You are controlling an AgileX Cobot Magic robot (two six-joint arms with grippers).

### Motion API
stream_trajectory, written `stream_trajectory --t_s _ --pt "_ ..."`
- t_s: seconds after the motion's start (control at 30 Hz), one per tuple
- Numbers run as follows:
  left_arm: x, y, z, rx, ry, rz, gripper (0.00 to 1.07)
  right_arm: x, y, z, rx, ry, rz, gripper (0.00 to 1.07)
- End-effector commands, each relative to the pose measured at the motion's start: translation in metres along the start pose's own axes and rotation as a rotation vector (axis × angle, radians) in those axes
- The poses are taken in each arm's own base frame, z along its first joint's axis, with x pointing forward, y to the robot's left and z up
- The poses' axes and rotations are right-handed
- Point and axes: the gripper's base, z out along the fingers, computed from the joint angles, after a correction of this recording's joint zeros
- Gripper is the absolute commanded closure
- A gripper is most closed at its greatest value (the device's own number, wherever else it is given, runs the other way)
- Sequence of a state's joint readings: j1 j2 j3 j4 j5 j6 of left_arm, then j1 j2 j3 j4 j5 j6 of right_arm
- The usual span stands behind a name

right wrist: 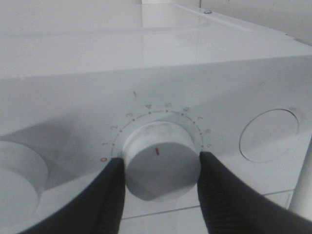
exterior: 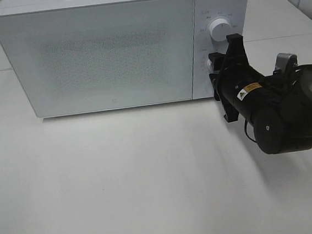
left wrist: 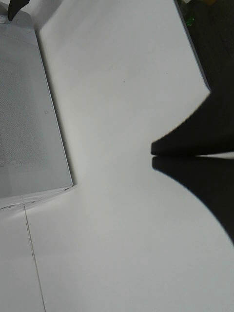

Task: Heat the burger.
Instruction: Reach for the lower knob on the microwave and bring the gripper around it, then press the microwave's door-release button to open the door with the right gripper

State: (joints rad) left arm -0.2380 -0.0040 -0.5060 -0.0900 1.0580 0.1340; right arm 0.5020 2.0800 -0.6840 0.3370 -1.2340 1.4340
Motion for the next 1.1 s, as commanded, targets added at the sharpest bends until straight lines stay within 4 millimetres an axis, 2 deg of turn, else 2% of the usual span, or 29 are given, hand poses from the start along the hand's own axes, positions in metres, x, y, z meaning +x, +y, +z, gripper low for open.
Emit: stream_trajectory --t_s 0.03,0.07,0.13,0.3,0.47,0.5,0.57,0.6,0.63,0.67,0.7,0.77,0.8,0.87,0.9,0.93,0.97,1.0,1.03,1.1 --pt "0.001 0.0 -0.002 -0.004 -0.033 -0.005 1.06 -0.014 0.015 -0.002 -0.15 -0.113 0.009 0.56" --pt "0.001 0.0 -0.002 -0.004 -0.033 -0.005 1.06 -0.014 0.015 -0.002 -0.15 -0.113 0.009 0.56" --pt "0.001 0.0 -0.002 -0.004 -0.033 -0.005 1.06 -0.015 0.011 -0.005 -0.131 -0.114 -0.024 0.48" --pt "0.001 0.0 -0.002 -0.004 -0.033 -0.005 1.06 -0.014 0.005 -0.011 -0.106 -0.084 -0.047 0.48" --pt "0.001 0.0 -0.002 -0.004 -0.033 -0.005 1.06 -0.004 0.003 -0.019 -0.105 0.047 -0.132 0.48" --pt "0.001 0.0 -0.002 -0.004 -0.033 -0.005 1.06 0.0 0.007 -0.022 -0.125 0.098 -0.229 0.48" --pt "0.001 0.0 -0.002 -0.004 -0.033 -0.005 1.06 0.002 0.01 -0.023 -0.143 0.121 -0.292 0.48" --pt "0.001 0.0 -0.002 -0.004 -0.033 -0.005 1.06 0.006 0.018 -0.026 -0.184 0.15 -0.416 0.48" --pt "0.001 0.0 -0.002 -0.004 -0.033 -0.005 1.06 0.006 0.018 -0.026 -0.184 0.15 -0.416 0.48" --pt "0.001 0.0 -0.002 -0.004 -0.033 -0.005 1.06 0.009 0.027 -0.028 -0.233 0.17 -0.547 0.48" --pt "0.001 0.0 -0.002 -0.004 -0.033 -0.005 1.06 0.009 0.027 -0.028 -0.233 0.17 -0.547 0.48" --pt "0.001 0.0 -0.002 -0.004 -0.033 -0.005 1.06 0.014 0.039 -0.033 -0.301 0.198 -0.75 0.49" --pt "0.001 0.0 -0.002 -0.004 -0.033 -0.005 1.06 0.014 0.039 -0.033 -0.301 0.198 -0.75 0.49" --pt "0.001 0.0 -0.002 -0.004 -0.033 -0.005 1.06 0.019 0.047 -0.037 -0.335 0.248 -0.932 0.49" --pt "0.001 0.0 -0.002 -0.004 -0.033 -0.005 1.06 0.019 0.047 -0.037 -0.335 0.248 -0.932 0.49" --pt "0.001 0.0 -0.002 -0.004 -0.033 -0.005 1.06 0.021 0.048 -0.039 -0.332 0.27 -0.987 0.49" --pt "0.001 0.0 -0.002 -0.004 -0.033 -0.005 1.06 0.023 0.049 -0.042 -0.321 0.32 -1.12 0.49" --pt "0.001 0.0 -0.002 -0.004 -0.033 -0.005 1.06 0.023 0.049 -0.042 -0.321 0.32 -1.12 0.49" --pt "0.001 0.0 -0.002 -0.004 -0.033 -0.005 1.06 0.025 0.051 -0.045 -0.307 0.369 -1.237 0.49" --pt "0.001 0.0 -0.002 -0.004 -0.033 -0.005 1.06 0.026 0.051 -0.047 -0.296 0.391 -1.294 0.49"
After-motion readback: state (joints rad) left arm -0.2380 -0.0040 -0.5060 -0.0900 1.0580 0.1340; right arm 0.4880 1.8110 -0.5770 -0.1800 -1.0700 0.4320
